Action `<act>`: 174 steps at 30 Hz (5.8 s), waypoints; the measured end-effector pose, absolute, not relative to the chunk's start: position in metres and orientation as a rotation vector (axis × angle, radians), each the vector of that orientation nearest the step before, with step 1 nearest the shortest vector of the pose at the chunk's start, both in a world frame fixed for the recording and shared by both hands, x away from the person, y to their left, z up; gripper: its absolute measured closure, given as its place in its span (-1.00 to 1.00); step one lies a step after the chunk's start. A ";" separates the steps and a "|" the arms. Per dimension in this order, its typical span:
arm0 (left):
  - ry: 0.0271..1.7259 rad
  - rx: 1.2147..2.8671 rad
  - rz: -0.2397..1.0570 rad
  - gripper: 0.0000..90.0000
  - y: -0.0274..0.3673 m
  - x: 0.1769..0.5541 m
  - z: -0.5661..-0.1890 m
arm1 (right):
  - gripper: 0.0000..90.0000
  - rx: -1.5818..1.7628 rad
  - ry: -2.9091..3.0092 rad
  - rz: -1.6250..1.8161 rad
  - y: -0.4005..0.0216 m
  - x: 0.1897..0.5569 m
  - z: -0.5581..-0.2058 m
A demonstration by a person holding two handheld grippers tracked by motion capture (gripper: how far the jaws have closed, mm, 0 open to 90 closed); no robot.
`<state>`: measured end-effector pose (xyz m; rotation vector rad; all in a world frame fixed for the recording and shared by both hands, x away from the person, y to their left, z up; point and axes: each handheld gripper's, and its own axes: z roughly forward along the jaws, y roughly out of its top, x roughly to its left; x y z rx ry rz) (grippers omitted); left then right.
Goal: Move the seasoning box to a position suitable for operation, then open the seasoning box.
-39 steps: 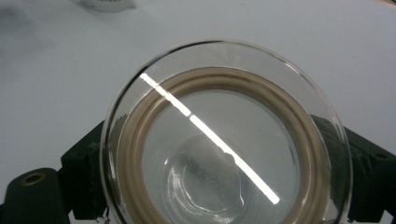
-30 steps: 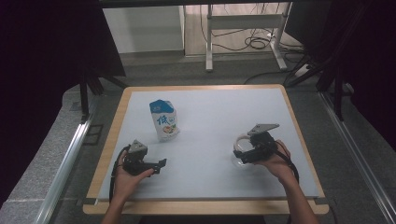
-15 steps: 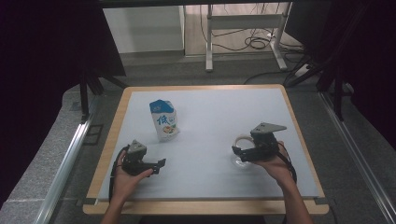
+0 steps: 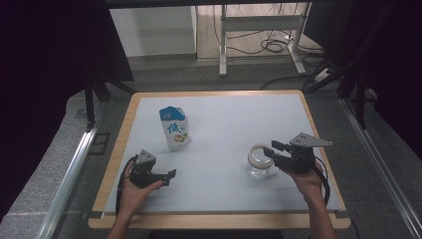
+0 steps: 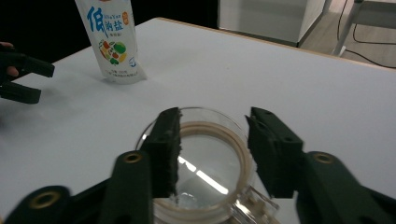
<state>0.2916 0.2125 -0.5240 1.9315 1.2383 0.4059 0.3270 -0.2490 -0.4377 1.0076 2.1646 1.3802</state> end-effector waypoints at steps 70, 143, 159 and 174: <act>1.119 1.930 0.383 -0.07 0.194 0.283 -0.522 | 1.00 1.033 2.128 1.323 -0.275 0.316 -0.452; 0.610 1.985 0.144 1.00 0.006 0.341 -0.465 | 1.00 1.046 2.123 1.344 -0.279 0.314 -0.454; 0.578 1.992 0.145 1.00 -0.003 0.343 -0.456 | 0.11 0.988 2.219 1.395 -0.270 0.281 -0.489; 0.561 1.987 0.145 1.00 -0.012 0.342 -0.442 | 0.02 0.941 2.350 1.350 -0.241 0.277 -0.515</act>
